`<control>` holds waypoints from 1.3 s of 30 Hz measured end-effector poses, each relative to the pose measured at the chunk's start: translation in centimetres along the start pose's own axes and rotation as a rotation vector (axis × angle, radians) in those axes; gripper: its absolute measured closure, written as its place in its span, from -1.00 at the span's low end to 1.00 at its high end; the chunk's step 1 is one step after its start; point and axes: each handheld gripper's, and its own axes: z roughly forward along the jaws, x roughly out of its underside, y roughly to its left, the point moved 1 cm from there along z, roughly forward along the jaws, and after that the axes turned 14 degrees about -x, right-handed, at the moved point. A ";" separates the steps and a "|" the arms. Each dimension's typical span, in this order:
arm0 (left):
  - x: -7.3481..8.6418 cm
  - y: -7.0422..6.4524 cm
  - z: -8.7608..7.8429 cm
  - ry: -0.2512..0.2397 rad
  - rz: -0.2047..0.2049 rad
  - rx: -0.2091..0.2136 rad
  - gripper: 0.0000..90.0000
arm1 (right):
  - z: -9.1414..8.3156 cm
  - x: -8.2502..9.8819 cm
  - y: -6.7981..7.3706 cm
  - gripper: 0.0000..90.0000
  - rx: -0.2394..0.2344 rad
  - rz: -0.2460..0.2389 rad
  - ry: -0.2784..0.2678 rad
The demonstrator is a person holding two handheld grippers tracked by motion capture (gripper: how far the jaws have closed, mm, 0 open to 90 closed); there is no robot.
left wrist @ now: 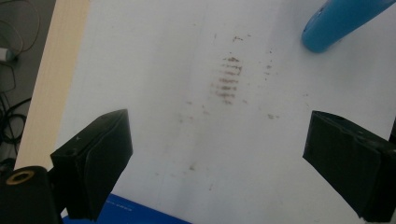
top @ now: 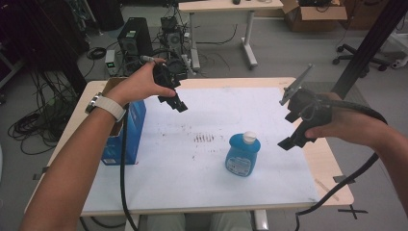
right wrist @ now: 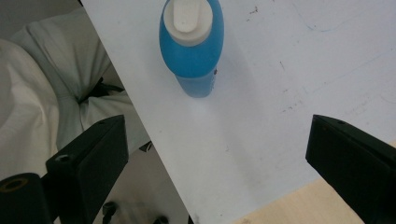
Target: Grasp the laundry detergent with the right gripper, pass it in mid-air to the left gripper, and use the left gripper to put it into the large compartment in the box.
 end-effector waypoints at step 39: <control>0.7 0.2 0.0 -0.022 -0.008 -0.001 -0.81 | 2.8 0.4 0.7 -0.88 -0.039 0.068 -0.061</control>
